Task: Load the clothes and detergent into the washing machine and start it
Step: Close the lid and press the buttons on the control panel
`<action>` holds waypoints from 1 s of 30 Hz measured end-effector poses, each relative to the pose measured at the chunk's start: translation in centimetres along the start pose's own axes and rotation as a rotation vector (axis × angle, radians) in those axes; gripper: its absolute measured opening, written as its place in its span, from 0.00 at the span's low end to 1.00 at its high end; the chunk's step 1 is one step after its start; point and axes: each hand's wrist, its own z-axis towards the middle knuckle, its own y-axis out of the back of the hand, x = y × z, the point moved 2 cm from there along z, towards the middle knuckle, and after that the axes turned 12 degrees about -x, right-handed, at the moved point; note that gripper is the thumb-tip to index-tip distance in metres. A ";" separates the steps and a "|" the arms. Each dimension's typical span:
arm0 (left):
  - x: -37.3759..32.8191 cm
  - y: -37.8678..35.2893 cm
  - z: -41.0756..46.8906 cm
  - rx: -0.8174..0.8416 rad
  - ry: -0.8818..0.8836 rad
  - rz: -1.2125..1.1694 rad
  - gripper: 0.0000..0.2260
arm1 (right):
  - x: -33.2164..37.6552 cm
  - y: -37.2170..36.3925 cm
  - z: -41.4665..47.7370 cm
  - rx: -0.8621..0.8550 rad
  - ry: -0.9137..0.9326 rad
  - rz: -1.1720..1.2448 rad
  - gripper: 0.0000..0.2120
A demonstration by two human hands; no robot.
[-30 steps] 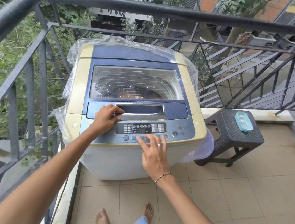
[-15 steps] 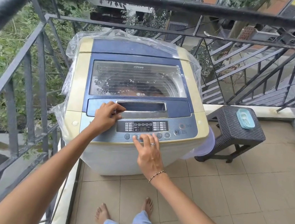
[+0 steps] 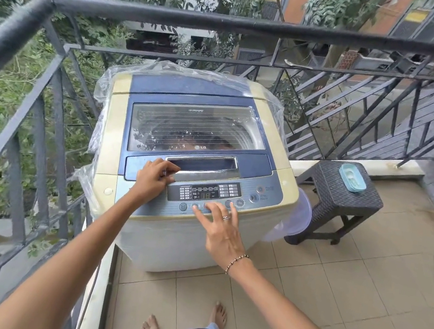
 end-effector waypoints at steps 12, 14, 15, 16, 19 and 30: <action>0.0 -0.2 0.1 0.006 0.029 0.019 0.09 | -7.4 2.8 -1.5 0.018 -0.387 -0.212 0.27; -0.1 -0.3 0.1 0.003 0.041 0.026 0.09 | -8.1 2.9 -1.9 0.025 -0.413 -0.219 0.28; -0.1 -0.3 0.1 0.001 0.043 0.028 0.09 | -8.3 2.9 -2.0 0.028 -0.422 -0.216 0.29; -0.1 -0.3 0.1 -0.001 0.044 0.026 0.09 | -8.4 2.9 -2.2 0.035 -0.424 -0.214 0.30; -0.1 -0.3 0.0 -0.015 0.039 0.030 0.09 | -8.6 2.7 -2.4 0.072 -0.412 -0.212 0.31; -0.1 -0.3 0.0 -0.029 0.036 0.022 0.09 | -9.1 1.8 -1.7 -0.024 -0.368 -0.187 0.25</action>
